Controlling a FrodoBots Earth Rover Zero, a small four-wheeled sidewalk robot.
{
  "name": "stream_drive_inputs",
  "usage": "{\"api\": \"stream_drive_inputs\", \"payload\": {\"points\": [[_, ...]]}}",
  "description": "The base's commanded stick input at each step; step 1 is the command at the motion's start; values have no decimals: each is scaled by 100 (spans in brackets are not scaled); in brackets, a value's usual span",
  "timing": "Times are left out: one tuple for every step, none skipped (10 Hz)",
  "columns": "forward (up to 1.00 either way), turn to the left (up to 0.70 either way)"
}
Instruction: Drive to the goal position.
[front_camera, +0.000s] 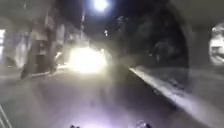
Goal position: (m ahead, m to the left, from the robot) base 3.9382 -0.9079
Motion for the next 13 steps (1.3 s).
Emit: {"api": "stream_drive_inputs", "payload": {"points": [[70,0],[70,0],[70,0],[70,0],[70,0],[70,0],[70,0],[70,0],[70,0],[70,0],[70,0],[70,0],[70,0]]}}
